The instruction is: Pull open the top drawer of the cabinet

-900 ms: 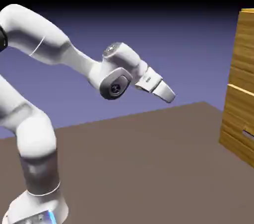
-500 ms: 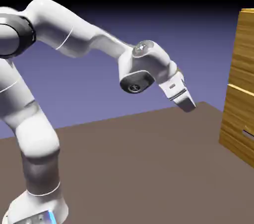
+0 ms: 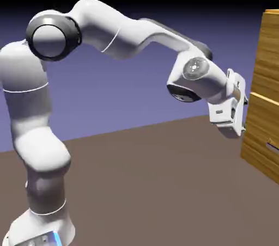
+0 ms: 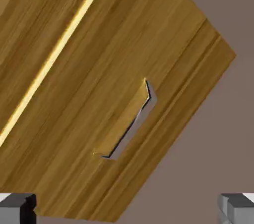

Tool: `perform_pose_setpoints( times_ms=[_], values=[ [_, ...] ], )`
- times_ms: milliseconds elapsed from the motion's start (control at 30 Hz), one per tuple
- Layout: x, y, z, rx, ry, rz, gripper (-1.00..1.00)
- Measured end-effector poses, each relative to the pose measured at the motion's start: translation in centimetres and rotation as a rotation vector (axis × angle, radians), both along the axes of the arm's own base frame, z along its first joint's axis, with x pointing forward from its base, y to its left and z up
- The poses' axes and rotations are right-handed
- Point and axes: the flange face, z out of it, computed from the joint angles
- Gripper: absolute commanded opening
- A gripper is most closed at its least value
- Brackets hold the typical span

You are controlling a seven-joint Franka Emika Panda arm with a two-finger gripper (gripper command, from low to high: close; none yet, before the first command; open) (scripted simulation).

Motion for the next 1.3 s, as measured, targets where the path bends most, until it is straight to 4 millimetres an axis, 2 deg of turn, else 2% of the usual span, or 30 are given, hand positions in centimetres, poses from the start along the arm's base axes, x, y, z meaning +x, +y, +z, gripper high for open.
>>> perform_pose_setpoints(
  times_ms=[300,533,800,1033,1100,1300],
  values=[
    [4.3,-2.1,-0.1,0.171,-0.117,-0.172,0.00],
    [7.9,-2.1,0.8,0.272,-0.252,-0.262,0.00],
    [12.2,0.4,3.1,0.368,-0.440,-0.297,0.00],
    [16.0,5.2,5.8,0.449,-0.615,-0.260,0.00],
    [16.1,5.4,5.9,0.452,-0.621,-0.257,0.00],
    [19.7,5.5,6.3,0.448,-0.624,-0.256,0.00]
  ],
)
